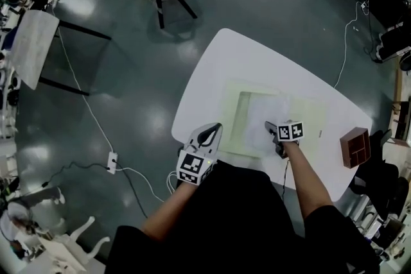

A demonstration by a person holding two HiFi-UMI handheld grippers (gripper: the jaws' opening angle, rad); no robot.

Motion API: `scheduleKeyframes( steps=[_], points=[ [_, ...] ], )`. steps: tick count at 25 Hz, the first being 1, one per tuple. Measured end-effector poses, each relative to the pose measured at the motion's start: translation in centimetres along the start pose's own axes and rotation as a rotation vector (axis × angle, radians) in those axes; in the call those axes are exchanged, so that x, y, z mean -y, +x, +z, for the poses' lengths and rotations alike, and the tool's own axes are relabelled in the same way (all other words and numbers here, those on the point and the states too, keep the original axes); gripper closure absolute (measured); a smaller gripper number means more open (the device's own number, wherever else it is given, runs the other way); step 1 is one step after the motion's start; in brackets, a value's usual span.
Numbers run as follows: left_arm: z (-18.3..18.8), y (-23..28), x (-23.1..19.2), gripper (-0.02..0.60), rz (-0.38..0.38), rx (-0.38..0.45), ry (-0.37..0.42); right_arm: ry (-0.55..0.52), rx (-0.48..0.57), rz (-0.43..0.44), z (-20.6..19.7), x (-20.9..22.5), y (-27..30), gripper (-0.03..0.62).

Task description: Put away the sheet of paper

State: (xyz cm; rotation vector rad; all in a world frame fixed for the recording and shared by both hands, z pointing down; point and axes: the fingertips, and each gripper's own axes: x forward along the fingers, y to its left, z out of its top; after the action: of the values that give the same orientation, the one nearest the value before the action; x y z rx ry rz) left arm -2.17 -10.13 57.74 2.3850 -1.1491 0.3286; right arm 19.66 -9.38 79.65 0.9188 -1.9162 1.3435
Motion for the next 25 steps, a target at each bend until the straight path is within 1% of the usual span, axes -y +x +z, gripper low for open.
scheduleKeyframes(
  steps=[8,14,19,25],
  points=[
    [-0.7,-0.9,-2.4,0.577,0.014,-0.005,-0.025,0.004,-0.021,0.032,0.3,-2.2,2.5,0.594],
    [-0.3,-1.3,-4.1,0.578,0.026,-0.001,-0.02,0.006,-0.042,0.049,0.3,-3.5,4.1,0.593],
    [-0.4,-1.8,-5.5,0.577,0.043,-0.001,-0.038,-0.011,-0.062,0.047,0.6,-4.4,5.4,0.592],
    [-0.5,-2.0,-6.3,0.577,0.041,-0.004,-0.044,-0.007,-0.086,0.071,1.0,-5.5,6.8,0.592]
  ],
)
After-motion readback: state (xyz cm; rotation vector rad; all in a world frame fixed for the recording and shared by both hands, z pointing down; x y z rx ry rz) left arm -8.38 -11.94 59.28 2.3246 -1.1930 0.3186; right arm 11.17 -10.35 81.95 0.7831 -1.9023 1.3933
